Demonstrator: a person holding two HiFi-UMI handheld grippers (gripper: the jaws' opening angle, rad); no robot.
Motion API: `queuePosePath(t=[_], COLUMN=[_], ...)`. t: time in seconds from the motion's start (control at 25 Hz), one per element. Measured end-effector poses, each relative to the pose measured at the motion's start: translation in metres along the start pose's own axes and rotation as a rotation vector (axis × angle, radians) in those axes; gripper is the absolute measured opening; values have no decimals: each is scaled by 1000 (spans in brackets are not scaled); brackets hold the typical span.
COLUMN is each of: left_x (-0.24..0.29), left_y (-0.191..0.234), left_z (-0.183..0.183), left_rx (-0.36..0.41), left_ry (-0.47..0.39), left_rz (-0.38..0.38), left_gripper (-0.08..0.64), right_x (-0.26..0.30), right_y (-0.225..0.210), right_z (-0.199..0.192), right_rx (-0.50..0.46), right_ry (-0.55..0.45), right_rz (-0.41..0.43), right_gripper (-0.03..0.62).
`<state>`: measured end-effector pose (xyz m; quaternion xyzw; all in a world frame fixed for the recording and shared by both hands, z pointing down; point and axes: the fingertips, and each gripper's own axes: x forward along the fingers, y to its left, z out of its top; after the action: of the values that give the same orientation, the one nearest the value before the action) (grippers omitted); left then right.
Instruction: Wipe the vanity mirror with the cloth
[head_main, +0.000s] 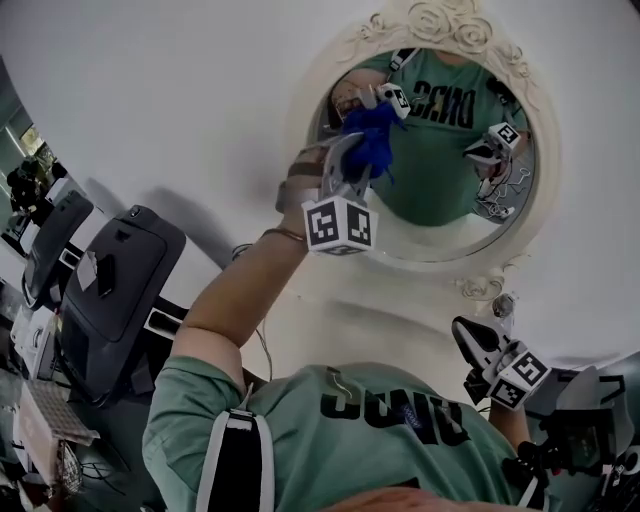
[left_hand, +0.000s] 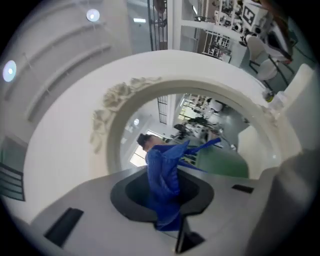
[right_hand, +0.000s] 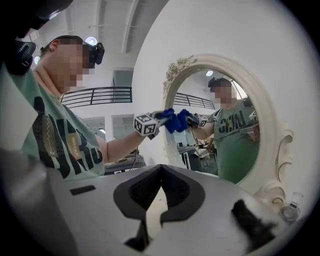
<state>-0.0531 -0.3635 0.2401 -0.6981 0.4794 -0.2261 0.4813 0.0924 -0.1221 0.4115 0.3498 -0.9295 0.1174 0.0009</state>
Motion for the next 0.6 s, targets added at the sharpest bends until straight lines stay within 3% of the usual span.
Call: queuePosePath(t=[0.08, 0.16, 0.32, 0.6], left_x=[10, 20, 37, 46], left_y=[43, 64, 83, 89], left_z=[16, 25, 27, 27], left_rx=[33, 72, 150, 223], left_ry=[-26, -30, -6, -1], left_rz=[100, 148, 202, 245], left_gripper=[83, 83, 84, 86], right_x=[1, 1, -4, -8], right_y=[1, 1, -5, -9], right_z=[0, 0, 2, 2], right_rx=[-6, -9, -7, -4], right_ry=[0, -4, -13, -22], right_rz=[6, 6, -11, -23], right_gripper=[5, 5, 5, 5])
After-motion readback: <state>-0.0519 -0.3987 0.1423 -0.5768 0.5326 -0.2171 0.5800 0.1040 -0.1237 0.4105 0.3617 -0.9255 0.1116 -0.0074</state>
